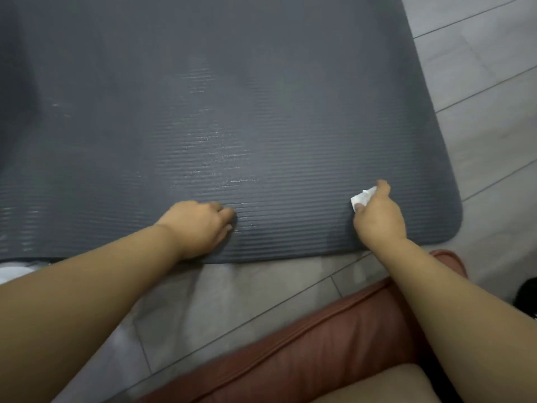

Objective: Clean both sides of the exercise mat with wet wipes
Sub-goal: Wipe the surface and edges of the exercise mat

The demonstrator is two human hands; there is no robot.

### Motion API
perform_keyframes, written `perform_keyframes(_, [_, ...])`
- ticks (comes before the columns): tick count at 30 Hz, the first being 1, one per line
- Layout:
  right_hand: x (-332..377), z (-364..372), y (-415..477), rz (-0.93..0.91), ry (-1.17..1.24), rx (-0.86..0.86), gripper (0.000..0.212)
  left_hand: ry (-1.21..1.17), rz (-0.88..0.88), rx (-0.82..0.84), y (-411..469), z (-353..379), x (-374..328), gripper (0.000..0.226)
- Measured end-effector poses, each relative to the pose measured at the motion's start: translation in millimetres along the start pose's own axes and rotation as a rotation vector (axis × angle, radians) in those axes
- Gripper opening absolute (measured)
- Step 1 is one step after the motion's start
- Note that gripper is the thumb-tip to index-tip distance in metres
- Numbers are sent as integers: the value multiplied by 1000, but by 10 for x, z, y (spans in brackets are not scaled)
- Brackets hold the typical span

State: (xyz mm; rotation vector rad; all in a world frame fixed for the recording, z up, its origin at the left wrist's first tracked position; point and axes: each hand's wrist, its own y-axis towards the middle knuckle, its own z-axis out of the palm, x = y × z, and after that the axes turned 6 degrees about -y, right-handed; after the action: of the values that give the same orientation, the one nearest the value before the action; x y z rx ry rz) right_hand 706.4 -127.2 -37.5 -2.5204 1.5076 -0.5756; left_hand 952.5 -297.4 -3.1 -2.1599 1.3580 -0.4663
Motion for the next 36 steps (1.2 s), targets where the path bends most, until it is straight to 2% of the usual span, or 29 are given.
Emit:
perform_keyframes(2, [113,96,-102,132,69,5,40,-91,-81,-53,84,66,35,48])
perform_keyframes(4, [354,242,-318,118,65,16,28,-147,-161,-90,127,170,88,54])
perform_keyframes(6, [662,491,-634,-46,37,92,23,-194,-209,-110,150,276,159,55])
perform_keyframes(9, [1070,733,-1176,-418,50,189,18,-230,-191,-111,144,346,246,53])
perform_keyframes(11, [1046,781,-1194,-551,41,119,14,-229,-170,-101,154,325,296,51])
perform_keyframes(12, [1014,757,-1170,-595,-6,162,15,-234,-167,-99,157,300,318,49])
perform_keyframes(13, [934,697,-1077,-560,-85,177,17,-243,-167,-103,162,279,330,48])
perform_keyframes(14, [763,616,-912,-440,-133,175,20,-253,-170,-114,164,260,323,48])
perform_keyframes(17, [134,215,-331,96,-121,-9,26,-281,-199,-156,195,224,263,51])
perform_keyframes(18, [25,133,-238,207,-127,-80,28,-287,-222,-163,212,210,244,55])
perform_keyframes(20, [14,164,-217,258,-136,-119,28,-286,-266,-166,248,181,215,59])
perform_keyframes(22, [212,363,-351,105,-125,-114,26,-263,-286,-165,275,178,199,58])
perform_keyframes(27, [781,810,-756,-530,-36,-52,24,-297,-289,-192,282,179,237,48])
perform_keyframes(29, [711,728,-609,-673,14,7,20,-306,-285,-205,292,172,260,47])
perform_keyframes(31, [514,624,-351,-729,-8,-66,25,-333,-284,-228,304,184,270,46])
perform_keyframes(32, [424,549,-216,-674,-1,-115,28,-364,-287,-247,312,190,277,45])
perform_keyframes(36, [268,399,160,-254,-39,-165,39,-495,-289,-249,358,210,342,45])
